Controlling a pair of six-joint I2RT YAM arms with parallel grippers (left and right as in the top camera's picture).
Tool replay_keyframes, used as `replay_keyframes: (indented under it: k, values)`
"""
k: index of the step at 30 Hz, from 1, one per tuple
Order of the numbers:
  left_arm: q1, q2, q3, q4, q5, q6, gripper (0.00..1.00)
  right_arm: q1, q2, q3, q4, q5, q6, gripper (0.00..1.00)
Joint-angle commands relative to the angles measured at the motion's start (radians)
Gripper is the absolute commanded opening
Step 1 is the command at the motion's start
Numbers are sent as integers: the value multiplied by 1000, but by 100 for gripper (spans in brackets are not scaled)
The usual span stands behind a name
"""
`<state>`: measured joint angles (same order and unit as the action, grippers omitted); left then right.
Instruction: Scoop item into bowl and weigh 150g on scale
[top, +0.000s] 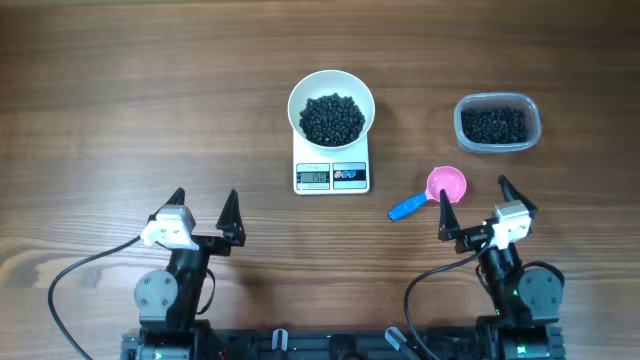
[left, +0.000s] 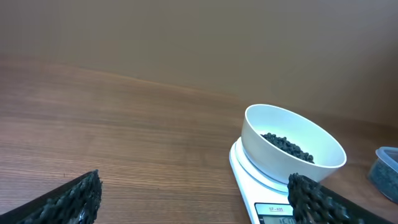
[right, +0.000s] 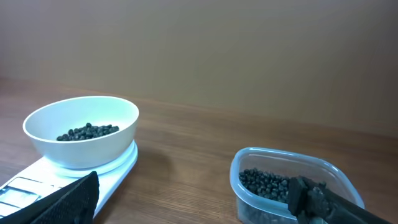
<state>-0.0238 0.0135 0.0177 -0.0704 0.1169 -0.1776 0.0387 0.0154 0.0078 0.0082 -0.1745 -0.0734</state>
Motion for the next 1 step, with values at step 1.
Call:
replay_keyframes:
  k: [1]
  values:
    - [3,-11,-12,3,1,13,100,6,-11,-3,3,18,-3,100]
